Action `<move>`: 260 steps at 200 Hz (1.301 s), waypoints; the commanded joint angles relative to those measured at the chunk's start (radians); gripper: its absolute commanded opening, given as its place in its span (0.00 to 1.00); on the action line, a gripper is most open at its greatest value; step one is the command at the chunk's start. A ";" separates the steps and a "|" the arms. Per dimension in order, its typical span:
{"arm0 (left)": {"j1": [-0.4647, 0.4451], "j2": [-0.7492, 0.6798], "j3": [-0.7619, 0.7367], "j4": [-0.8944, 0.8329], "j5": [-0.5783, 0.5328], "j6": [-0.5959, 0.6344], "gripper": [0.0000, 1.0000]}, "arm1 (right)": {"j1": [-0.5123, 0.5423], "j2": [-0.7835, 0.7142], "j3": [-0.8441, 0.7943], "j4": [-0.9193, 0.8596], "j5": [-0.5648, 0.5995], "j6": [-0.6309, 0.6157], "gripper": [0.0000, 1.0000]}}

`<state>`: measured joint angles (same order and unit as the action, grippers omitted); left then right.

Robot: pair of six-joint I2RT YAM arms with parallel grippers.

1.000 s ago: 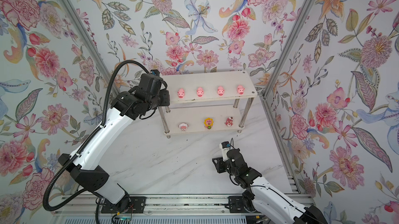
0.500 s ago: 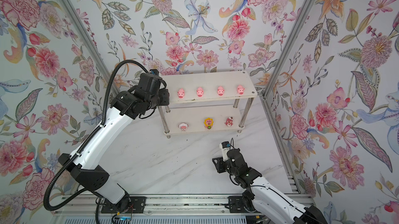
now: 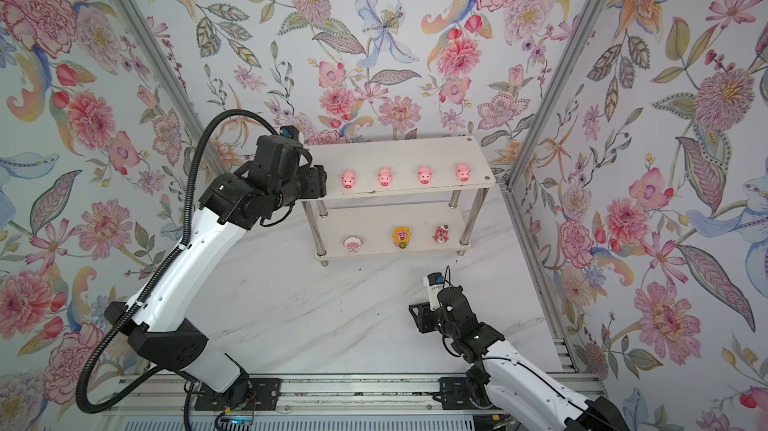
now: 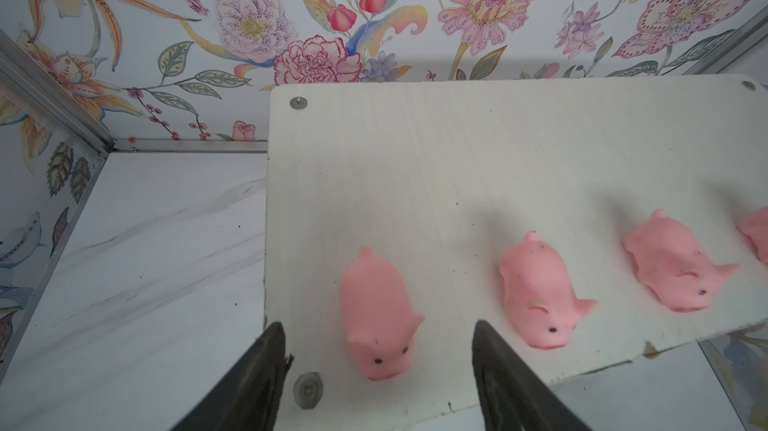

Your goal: Place and organize the plastic toys onto the shelf

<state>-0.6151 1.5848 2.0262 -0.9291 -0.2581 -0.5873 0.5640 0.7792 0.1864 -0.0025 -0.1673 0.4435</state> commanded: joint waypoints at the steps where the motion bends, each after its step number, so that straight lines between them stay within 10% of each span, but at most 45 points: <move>1: 0.012 -0.148 -0.084 0.061 -0.039 0.046 0.71 | -0.011 -0.018 -0.011 0.000 0.016 0.009 0.38; 131: 0.014 -0.823 -1.337 0.771 -0.140 0.080 0.73 | -0.082 -0.136 0.071 -0.201 0.182 0.021 0.53; 177: 0.033 -1.010 -1.696 1.036 -0.175 0.091 0.83 | -0.094 -0.171 0.171 -0.276 0.326 -0.039 0.74; 184: 0.036 -1.031 -1.739 1.080 -0.197 0.111 0.89 | -0.095 -0.169 0.183 -0.281 0.366 -0.041 1.00; 260: 0.107 -1.090 -2.091 1.664 -0.359 0.288 0.99 | -0.110 -0.114 0.303 -0.279 0.650 -0.118 0.99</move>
<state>-0.5655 0.4904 0.0093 0.4530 -0.5770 -0.3420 0.4603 0.6571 0.4511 -0.2695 0.3431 0.3908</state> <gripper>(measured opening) 0.991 0.992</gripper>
